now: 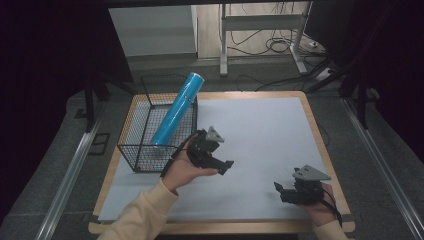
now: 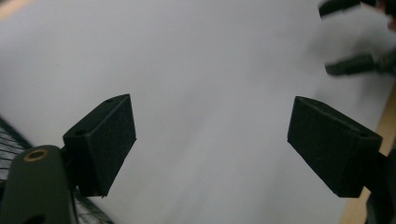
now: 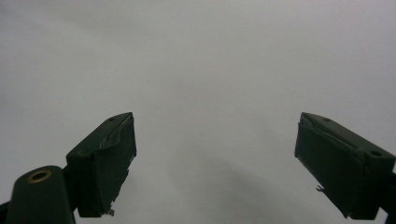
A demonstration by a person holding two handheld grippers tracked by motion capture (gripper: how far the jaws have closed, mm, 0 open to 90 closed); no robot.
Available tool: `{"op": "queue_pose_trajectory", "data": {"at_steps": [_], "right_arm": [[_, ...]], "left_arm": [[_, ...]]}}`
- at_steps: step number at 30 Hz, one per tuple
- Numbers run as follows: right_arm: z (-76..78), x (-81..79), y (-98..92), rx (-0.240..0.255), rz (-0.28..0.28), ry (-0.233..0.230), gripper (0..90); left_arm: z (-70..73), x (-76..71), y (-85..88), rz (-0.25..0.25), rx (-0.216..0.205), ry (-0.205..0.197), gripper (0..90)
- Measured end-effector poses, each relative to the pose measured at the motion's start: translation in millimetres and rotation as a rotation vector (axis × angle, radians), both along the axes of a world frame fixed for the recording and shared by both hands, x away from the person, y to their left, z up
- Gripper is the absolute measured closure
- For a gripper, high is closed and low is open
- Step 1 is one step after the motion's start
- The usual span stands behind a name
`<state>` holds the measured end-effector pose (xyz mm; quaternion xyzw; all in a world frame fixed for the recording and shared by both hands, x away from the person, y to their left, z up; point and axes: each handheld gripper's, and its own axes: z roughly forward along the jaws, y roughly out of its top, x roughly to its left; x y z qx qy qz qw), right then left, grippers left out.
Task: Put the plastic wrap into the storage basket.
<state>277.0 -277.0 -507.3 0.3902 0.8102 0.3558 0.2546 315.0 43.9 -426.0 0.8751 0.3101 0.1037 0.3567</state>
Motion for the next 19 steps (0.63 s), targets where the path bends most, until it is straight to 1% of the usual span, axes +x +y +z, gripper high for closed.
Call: {"op": "queue_pose_trajectory", "data": {"at_steps": [2, 3, 5, 6, 7, 8, 10, 11, 12, 14, 15, 16, 17, 19], "right_arm": [[0.0, -0.1, 0.3, -0.002, 0.0, 0.0, 12.7], [-0.1, -0.1, 0.4, -0.002, 0.0, 0.0, 12.8], [-0.5, 0.1, 0.5, -0.004, -0.001, -0.001, 12.7], [-0.5, 0.1, 0.5, -0.004, -0.001, -0.001, 12.7], [-0.8, 0.3, 0.3, -0.001, -0.005, -0.009, 12.8], [-0.6, 0.5, 0.0, 0.001, -0.005, -0.012, 13.2], [-0.3, 0.7, -0.4, 0.004, -0.006, -0.016, 13.3], [0.0, 0.8, -1.1, 0.005, -0.007, -0.021, 13.3], [0.2, 0.6, -1.4, 0.005, -0.007, -0.022, 13.3], [0.2, 0.5, -1.8, 0.004, -0.007, -0.023, 13.3], [0.2, 0.5, -1.8, 0.004, -0.008, -0.022, 13.3], [-0.1, 0.8, -1.5, 0.003, -0.002, -0.022, 13.3], [-0.3, 0.8, -1.2, 0.003, -0.001, -0.022, 13.3], [-0.3, 0.6, -0.6, 0.005, 0.0, -0.021, 13.3]], "left_arm": [[-11.0, -6.6, -1.4, -0.015, 0.004, 0.006, 15.9], [-16.0, -9.2, -2.0, -0.016, -0.004, 0.011, 15.9], [-24.1, -13.3, -2.3, -0.024, -0.002, 0.021, 16.0], [-24.1, -13.3, -2.3, -0.024, -0.002, 0.021, 16.0], [-30.6, -15.4, -3.1, -0.023, -0.001, 0.03, 16.3], [-31.9, -15.7, -3.4, -0.026, 0.01, 0.034, 16.2], [-32.4, -15.9, -2.9, -0.023, 0.007, 0.03, 16.1], [-32.0, -16.3, -0.8, -0.013, -0.011, 0.026, 16.6], [-32.4, -16.6, 0.1, -0.013, -0.017, 0.026, 16.8], [-33.3, -17.3, 0.6, -0.007, -0.023, 0.027, 16.7], [-33.8, -17.2, 1.9, -0.008, -0.017, 0.028, 16.2], [-34.7, -18.1, 3.8, 0.008, -0.022, 0.027, 14.9], [-35.1, -18.4, 5.2, 0.012, -0.029, 0.022, 14.5], [-35.5, -18.9, 6.1, 0.015, -0.036, 0.026, 14.3]]}}
